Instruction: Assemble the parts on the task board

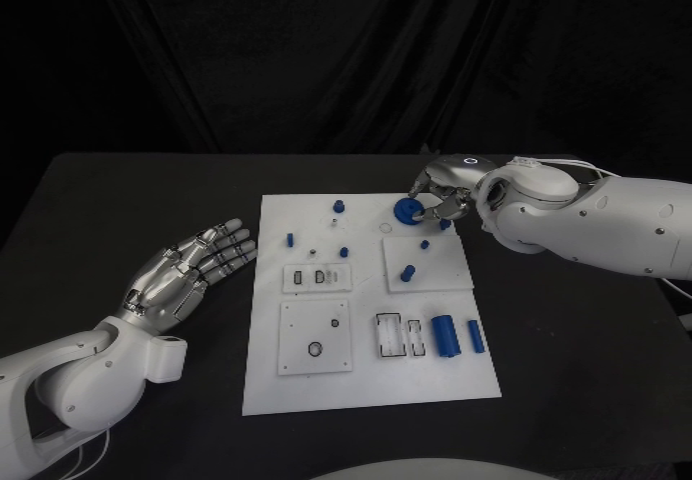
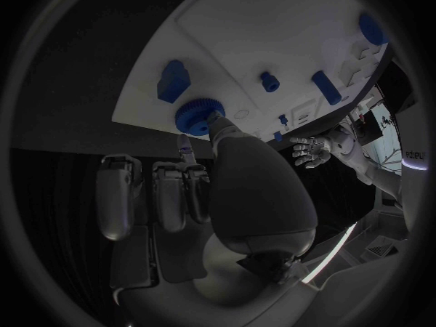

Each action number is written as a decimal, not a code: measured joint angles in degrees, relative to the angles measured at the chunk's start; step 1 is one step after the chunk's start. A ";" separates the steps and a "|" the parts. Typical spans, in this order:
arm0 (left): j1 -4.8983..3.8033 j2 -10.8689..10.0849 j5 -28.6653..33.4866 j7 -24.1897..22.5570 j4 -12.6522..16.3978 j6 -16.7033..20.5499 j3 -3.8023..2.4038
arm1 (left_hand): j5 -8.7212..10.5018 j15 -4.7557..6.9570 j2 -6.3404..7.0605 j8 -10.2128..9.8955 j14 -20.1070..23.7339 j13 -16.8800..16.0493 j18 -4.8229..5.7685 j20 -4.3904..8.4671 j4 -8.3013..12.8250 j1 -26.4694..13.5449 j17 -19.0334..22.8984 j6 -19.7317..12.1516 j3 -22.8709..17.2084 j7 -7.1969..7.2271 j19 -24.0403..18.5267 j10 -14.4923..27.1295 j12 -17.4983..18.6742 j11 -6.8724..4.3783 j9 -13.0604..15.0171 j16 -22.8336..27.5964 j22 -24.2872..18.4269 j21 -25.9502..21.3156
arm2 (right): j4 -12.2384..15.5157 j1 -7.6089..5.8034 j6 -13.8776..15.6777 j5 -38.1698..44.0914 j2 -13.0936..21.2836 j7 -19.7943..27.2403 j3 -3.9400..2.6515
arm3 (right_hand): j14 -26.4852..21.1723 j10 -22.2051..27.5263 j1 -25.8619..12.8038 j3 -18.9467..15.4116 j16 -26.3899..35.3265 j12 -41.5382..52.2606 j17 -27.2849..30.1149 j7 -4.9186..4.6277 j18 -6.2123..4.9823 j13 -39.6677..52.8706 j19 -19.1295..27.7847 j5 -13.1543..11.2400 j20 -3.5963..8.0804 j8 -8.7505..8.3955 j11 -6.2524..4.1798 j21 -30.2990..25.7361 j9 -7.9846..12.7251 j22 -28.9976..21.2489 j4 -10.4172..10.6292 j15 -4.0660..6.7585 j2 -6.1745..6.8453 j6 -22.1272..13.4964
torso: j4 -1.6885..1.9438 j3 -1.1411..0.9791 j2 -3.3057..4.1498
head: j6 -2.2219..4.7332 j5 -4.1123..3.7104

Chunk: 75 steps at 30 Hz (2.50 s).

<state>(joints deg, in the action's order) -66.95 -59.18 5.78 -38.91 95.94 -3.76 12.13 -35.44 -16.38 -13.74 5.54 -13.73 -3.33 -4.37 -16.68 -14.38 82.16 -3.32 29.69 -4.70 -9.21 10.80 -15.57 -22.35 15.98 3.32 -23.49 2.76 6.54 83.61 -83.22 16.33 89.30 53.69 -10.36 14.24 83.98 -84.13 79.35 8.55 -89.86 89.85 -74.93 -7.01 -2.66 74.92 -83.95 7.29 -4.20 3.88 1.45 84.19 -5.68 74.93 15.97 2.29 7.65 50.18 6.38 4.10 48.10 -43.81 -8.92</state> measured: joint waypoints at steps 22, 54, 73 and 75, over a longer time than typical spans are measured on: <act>0.00 0.31 0.01 0.00 -0.47 -0.16 0.00 | 0.00 0.00 0.00 0.00 0.00 0.00 0.00 0.00 0.15 0.00 0.01 0.00 -0.49 0.00 0.00 0.22 0.00 0.20 0.00 0.00 0.00 0.00 | -0.66 0.70 0.55 0.75 -0.90 0.44 -0.55 | -0.03 0.09 1.66 0.56 0.00 0.00 0.01 1.07 0.00 -0.01 0.18 10.49 0.54 4.70 -0.96 -1.01 -2.25 -0.01 -2.32 0.53 -0.58 6.78 | -0.01 -0.01 0.00 | -0.30 0.12; 0.01 0.27 0.03 0.00 -0.72 -0.49 0.01 | 0.00 0.00 0.23 0.00 0.00 0.00 0.00 0.00 0.00 -0.23 0.01 0.00 -0.63 0.00 0.00 0.22 0.00 0.20 0.00 0.00 0.00 0.00 | 3.25 0.06 3.73 0.76 -0.80 2.93 0.02 | 0.10 0.19 2.47 3.18 0.00 0.00 0.01 0.55 -0.01 0.01 0.00 25.79 1.84 5.08 -2.28 -1.00 4.02 -0.02 -7.11 1.76 -1.34 7.22 | -0.07 0.01 -0.01 | -0.30 1.01; 0.03 0.74 0.07 -0.01 -0.84 -0.96 0.01 | 0.00 0.00 0.23 0.00 0.00 0.00 0.00 0.00 0.08 -0.23 0.01 0.00 -1.03 0.00 0.00 0.22 0.00 0.20 0.00 -0.45 0.00 0.00 | 2.40 -1.10 3.50 0.82 -10.17 3.20 -0.07 | 0.11 0.20 1.44 3.73 0.00 0.00 0.02 1.06 -0.02 0.00 0.00 25.03 1.84 5.09 -2.28 -1.00 4.02 0.02 -7.20 1.76 -1.17 6.71 | -0.02 0.01 0.03 | -0.82 0.90; 0.03 0.79 0.09 -0.01 -0.84 -1.00 0.01 | 0.00 0.00 0.23 0.00 0.00 0.00 0.00 0.00 0.08 -0.23 0.01 0.00 -1.03 0.00 0.00 0.22 0.00 0.20 0.00 -0.45 0.00 0.00 | 1.87 -1.02 3.40 0.82 -10.99 3.24 -0.09 | 0.10 0.20 1.44 3.73 0.00 -0.01 0.02 1.15 -0.01 0.00 0.00 25.00 1.84 5.09 -2.28 -1.00 4.02 0.02 -7.20 1.76 -1.17 6.62 | -0.01 0.01 0.03 | -0.86 0.91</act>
<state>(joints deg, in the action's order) -66.92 -58.39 5.87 -38.92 95.10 -4.77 12.15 -35.44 -16.38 -13.51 5.54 -13.73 -3.33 -4.37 -16.68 -14.30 81.93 -3.30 29.69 -5.73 -9.21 10.80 -15.35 -22.34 16.18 3.32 -23.94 2.75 6.53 85.48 -84.24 19.73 90.13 42.70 -7.12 14.15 84.09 -83.93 80.79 12.28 -89.86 89.84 -74.91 -5.85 -2.68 74.92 -83.95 32.28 -2.36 8.97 -0.83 83.19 -1.66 74.95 8.77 4.05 6.49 56.80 6.38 4.11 48.14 -44.67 -8.01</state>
